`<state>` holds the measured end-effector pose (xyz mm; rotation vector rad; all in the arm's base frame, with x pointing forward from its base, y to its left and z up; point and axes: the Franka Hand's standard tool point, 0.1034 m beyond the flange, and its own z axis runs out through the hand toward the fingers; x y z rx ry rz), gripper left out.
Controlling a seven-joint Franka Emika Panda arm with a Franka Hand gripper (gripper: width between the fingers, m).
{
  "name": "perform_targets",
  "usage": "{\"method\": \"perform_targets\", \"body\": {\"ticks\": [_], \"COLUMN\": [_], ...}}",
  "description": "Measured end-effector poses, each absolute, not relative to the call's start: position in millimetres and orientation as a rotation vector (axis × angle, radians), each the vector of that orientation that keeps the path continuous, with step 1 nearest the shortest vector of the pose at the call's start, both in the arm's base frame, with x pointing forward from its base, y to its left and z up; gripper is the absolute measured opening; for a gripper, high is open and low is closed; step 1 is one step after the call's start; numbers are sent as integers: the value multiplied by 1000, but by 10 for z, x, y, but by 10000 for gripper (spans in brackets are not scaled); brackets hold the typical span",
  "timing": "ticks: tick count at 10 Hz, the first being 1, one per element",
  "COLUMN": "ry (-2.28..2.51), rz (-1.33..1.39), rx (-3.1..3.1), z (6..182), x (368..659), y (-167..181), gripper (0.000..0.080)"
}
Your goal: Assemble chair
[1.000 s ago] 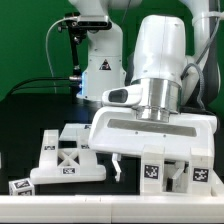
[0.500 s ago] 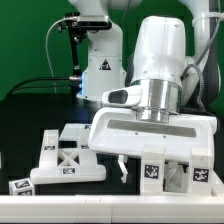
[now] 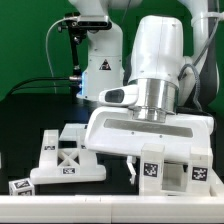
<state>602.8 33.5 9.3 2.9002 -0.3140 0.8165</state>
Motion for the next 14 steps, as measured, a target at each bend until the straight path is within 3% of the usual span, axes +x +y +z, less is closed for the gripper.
{"method": "perform_targets", "body": {"ticks": [4,11,14], "ry": [-311,-287,-344], "rz": [818,621,241], "rx": [2900,3013,3168], "z": [103,855,1118], "x": [6032,5722,5635], "y": [331,2,108], "gripper": [39,33,33]}}
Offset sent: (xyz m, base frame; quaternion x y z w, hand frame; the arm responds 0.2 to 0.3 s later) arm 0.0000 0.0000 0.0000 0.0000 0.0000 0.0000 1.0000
